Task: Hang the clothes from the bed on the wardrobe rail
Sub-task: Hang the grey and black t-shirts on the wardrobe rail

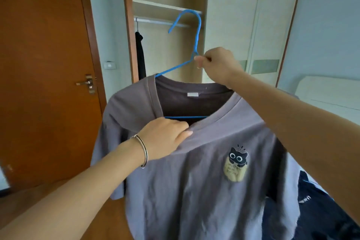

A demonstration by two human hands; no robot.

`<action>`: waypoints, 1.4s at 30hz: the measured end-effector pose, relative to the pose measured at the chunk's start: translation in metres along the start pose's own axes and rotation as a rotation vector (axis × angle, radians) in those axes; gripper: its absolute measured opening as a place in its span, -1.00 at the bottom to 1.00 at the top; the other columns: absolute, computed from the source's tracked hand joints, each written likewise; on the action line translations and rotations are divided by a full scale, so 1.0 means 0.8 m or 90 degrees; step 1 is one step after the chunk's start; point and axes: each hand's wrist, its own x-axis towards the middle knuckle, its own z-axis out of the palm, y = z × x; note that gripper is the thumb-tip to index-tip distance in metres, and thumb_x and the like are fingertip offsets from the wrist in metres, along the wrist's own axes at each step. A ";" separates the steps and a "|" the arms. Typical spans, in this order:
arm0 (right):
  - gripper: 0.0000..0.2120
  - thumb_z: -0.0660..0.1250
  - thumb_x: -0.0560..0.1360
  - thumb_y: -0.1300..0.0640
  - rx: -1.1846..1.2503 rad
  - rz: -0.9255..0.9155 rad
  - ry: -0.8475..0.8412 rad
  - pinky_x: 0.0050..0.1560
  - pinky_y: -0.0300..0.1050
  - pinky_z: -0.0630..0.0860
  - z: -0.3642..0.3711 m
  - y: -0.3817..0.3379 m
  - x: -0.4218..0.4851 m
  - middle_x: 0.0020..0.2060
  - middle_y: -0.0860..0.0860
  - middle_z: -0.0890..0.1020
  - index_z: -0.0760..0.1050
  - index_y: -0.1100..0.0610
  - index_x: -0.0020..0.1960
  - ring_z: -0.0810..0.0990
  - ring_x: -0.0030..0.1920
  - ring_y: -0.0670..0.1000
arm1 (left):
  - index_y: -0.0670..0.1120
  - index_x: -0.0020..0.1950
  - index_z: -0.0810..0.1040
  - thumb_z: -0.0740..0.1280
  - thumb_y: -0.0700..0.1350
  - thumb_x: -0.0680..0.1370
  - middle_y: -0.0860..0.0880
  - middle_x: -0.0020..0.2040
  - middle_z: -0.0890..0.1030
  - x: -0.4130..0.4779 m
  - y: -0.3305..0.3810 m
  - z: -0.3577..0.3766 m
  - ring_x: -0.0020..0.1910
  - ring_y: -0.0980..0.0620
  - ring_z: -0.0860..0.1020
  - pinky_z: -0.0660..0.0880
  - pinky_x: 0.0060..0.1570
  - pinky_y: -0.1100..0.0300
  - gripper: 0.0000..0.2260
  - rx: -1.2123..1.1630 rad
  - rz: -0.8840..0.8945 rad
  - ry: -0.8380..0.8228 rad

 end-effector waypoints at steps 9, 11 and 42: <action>-0.61 0.17 0.57 0.00 0.097 -0.147 -0.062 -0.03 0.01 0.50 0.148 -0.082 0.087 -0.23 0.13 0.57 0.60 0.31 -0.05 0.50 -0.18 0.13 | -0.16 0.25 0.47 0.11 -0.17 0.60 -0.10 0.20 0.52 0.019 -0.184 0.008 0.10 0.01 0.49 0.31 0.07 0.39 -0.73 -0.223 -0.336 0.176; -0.62 0.17 0.57 0.01 0.112 -0.176 -0.065 0.01 0.01 0.50 0.180 -0.093 0.117 -0.18 0.16 0.62 0.60 0.31 -0.04 0.55 -0.12 0.14 | -0.14 0.21 0.51 0.16 -0.08 0.59 -0.12 0.18 0.57 0.031 -0.232 0.024 0.16 -0.07 0.51 0.41 0.23 0.15 -0.73 -0.175 -0.329 0.012; -0.68 0.26 0.52 -0.02 0.052 0.073 0.025 -0.42 -0.40 0.31 0.457 -0.062 0.478 -0.47 -0.09 0.48 0.51 0.08 -0.36 0.37 -0.43 -0.13 | -0.13 -0.12 0.62 0.38 -0.11 0.46 0.03 -0.21 0.60 0.196 -0.700 0.220 -0.28 0.19 0.51 0.42 -0.21 0.37 -0.90 -0.380 -0.155 0.107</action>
